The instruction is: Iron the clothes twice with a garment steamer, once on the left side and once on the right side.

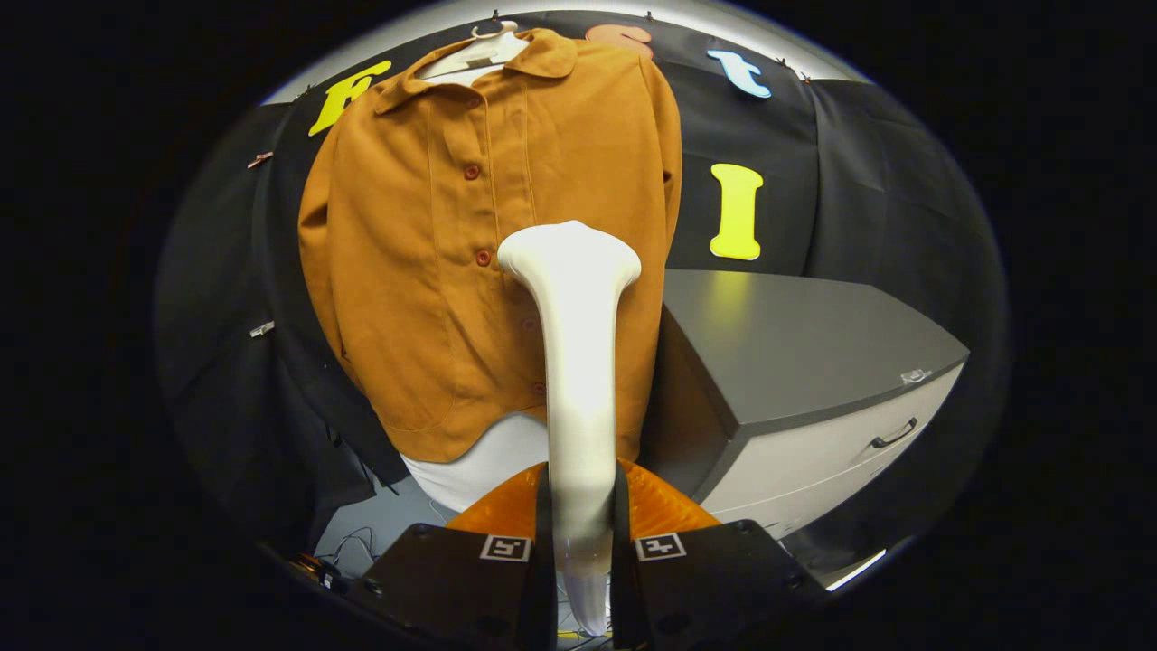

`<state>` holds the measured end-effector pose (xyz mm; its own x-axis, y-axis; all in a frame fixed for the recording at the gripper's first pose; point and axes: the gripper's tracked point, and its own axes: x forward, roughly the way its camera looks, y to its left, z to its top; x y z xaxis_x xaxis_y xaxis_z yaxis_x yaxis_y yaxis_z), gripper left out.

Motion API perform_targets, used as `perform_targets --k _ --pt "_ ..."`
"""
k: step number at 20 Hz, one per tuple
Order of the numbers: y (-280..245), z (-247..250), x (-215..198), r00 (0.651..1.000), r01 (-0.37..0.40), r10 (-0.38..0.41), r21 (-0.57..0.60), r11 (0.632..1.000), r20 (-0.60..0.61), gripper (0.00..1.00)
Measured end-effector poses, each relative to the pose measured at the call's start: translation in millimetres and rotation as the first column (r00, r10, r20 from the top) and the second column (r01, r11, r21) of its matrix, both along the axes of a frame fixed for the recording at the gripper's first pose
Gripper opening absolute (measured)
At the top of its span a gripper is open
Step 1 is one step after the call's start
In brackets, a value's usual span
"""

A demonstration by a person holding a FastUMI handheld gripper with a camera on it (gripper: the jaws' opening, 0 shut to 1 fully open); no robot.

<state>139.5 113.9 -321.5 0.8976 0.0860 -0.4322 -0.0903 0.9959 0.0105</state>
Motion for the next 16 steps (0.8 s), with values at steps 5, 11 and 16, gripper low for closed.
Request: perform_targets --k 5,11,16 --pt "0 47 -27 0.996 0.021 -0.021 0.002 1.0 0.089 0.27" --pt "19 128 -54 0.972 0.029 -0.032 0.018 0.999 0.233 0.27" --pt "50 195 -68 0.936 0.01 -0.017 0.023 1.0 0.353 0.27"
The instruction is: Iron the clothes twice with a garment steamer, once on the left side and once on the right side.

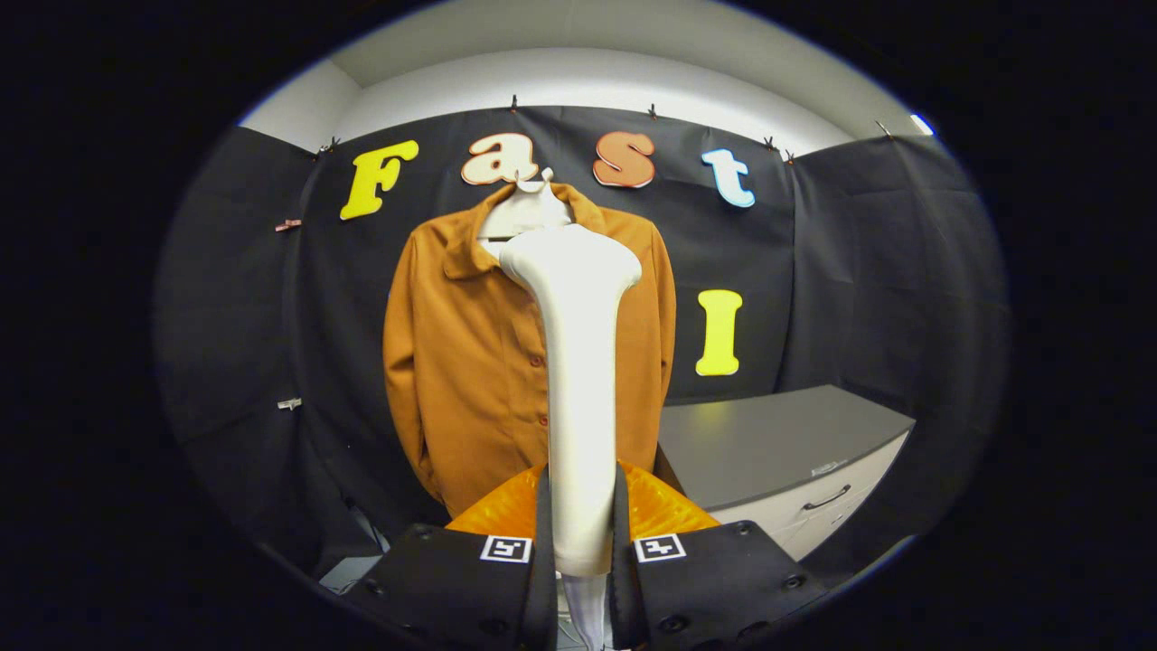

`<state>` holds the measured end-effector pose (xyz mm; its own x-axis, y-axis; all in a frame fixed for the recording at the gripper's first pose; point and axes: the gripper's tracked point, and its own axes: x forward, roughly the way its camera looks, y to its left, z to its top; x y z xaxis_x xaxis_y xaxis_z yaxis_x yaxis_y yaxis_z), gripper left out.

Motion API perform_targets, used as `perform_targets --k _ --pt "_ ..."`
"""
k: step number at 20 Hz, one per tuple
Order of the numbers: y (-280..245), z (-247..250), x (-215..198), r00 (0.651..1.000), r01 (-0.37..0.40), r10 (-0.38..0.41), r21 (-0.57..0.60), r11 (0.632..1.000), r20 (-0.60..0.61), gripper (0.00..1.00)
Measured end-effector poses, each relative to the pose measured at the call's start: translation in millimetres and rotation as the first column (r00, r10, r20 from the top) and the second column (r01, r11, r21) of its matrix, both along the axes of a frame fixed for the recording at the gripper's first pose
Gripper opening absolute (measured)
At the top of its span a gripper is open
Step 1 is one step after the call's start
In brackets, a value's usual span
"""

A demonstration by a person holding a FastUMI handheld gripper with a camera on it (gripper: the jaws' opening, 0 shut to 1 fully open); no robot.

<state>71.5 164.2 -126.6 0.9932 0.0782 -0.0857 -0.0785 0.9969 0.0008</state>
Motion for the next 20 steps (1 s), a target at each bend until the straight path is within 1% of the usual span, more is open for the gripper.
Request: perform_targets --k 3,6,10,14,20 --pt "23 24 -1 0.998 -0.015 0.016 -0.015 1.0 0.054 0.27" --pt "49 31 6 0.996 -0.035 0.038 -0.037 0.999 0.079 0.27" --pt "82 25 22 0.994 -0.067 0.071 -0.054 0.996 0.079 0.27" --pt "106 13 46 0.994 -0.082 0.088 -0.082 0.993 0.073 0.27" --pt "116 -6 88 0.995 -0.055 0.065 -0.131 0.99 0.075 0.27"
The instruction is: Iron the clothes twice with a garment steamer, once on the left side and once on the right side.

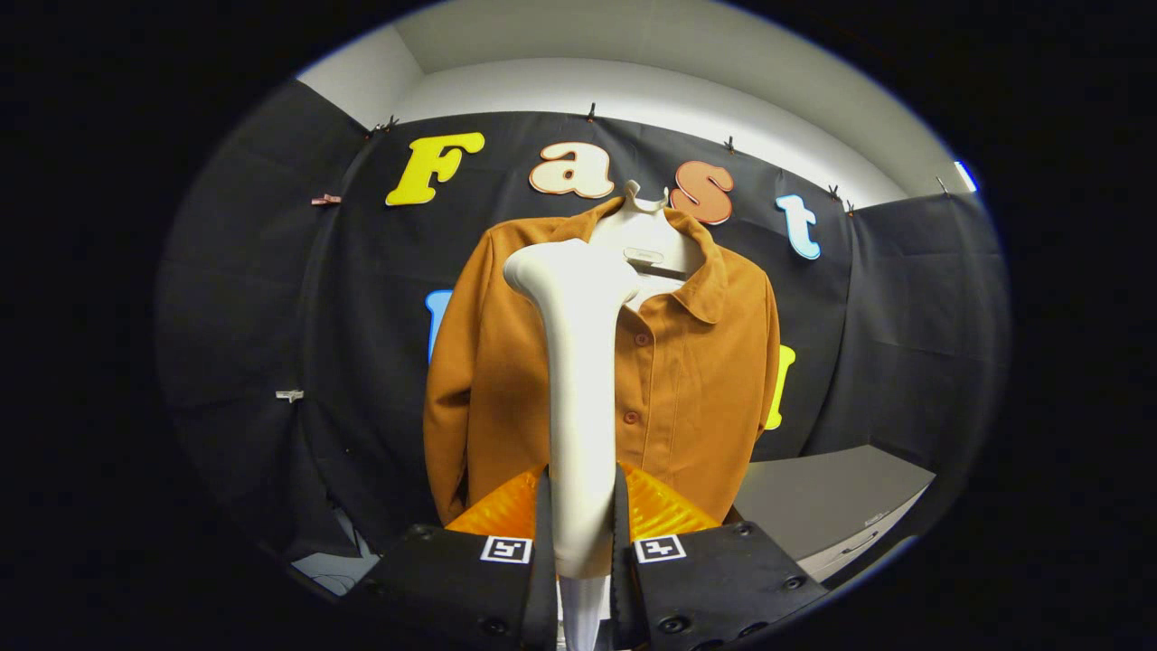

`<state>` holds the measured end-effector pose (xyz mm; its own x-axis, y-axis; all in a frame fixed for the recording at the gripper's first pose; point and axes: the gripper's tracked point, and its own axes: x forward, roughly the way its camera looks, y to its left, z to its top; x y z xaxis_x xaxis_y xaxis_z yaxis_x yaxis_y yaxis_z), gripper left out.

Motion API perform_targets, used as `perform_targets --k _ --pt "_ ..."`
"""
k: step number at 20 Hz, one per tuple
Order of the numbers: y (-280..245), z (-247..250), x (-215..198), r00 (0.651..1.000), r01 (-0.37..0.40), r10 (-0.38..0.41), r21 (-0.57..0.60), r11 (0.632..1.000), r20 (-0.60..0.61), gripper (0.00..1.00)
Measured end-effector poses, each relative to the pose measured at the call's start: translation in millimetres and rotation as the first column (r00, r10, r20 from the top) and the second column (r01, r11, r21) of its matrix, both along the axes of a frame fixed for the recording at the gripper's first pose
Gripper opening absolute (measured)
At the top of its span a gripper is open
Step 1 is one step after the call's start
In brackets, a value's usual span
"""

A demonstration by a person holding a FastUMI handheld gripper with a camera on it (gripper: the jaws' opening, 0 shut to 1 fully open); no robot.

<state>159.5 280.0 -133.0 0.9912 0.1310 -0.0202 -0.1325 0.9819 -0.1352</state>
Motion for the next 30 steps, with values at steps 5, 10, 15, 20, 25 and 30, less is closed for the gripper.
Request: perform_targets --k 5,10,15,20,25,30 --pt "6 -19 28 1.0 0.005 -0.005 -0.025 1.0 -0.007 0.27" --pt "8 -29 44 1.0 0.01 -0.01 -0.04 0.999 0.0 0.27" --pt "7 -41 49 1.0 0.005 -0.006 -0.053 0.999 -0.01 0.27" --pt "3 -75 48 0.998 0.003 -0.008 -0.067 0.998 -0.066 0.27" --pt "-4 -110 46 0.992 0.006 -0.016 -0.08 0.997 -0.126 0.27" --pt "-13 -143 42 0.984 0.006 -0.023 -0.095 0.995 -0.177 0.27"
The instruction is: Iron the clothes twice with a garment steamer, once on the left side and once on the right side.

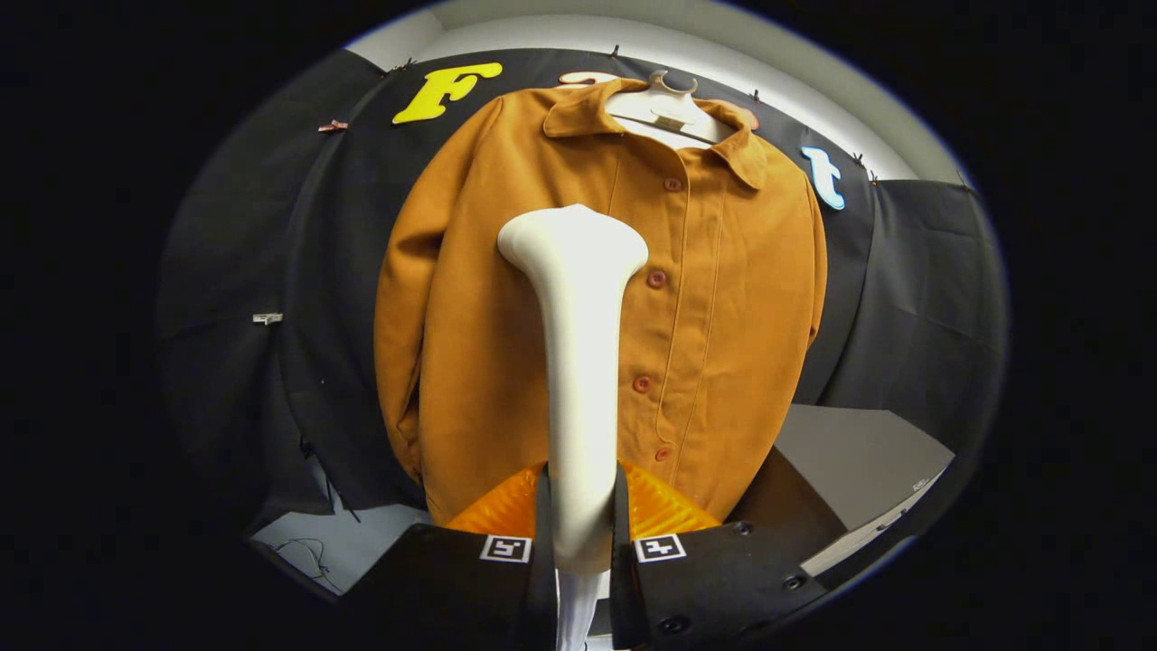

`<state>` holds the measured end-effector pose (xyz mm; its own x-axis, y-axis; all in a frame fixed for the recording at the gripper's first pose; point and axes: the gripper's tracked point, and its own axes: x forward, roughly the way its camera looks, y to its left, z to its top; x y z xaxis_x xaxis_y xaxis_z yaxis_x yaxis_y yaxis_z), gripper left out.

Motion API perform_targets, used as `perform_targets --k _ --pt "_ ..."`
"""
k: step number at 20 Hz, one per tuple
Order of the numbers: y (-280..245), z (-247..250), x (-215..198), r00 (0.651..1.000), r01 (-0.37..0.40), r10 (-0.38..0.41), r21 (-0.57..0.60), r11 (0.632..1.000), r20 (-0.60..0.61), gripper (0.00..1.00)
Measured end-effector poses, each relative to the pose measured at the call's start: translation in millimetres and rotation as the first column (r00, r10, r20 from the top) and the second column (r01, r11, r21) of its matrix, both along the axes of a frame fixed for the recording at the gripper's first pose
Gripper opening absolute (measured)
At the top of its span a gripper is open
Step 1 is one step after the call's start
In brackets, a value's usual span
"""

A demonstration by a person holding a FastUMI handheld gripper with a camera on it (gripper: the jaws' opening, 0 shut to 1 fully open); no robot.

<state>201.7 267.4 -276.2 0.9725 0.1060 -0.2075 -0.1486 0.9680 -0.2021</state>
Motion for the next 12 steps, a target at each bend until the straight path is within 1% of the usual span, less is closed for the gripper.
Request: perform_targets --k 6,12 --pt "-8 -42 -13 0.995 0.0 -0.001 -0.008 1.0 -0.1 0.27" --pt "-17 -71 -32 0.984 0.012 -0.014 -0.016 1.0 -0.179 0.27"
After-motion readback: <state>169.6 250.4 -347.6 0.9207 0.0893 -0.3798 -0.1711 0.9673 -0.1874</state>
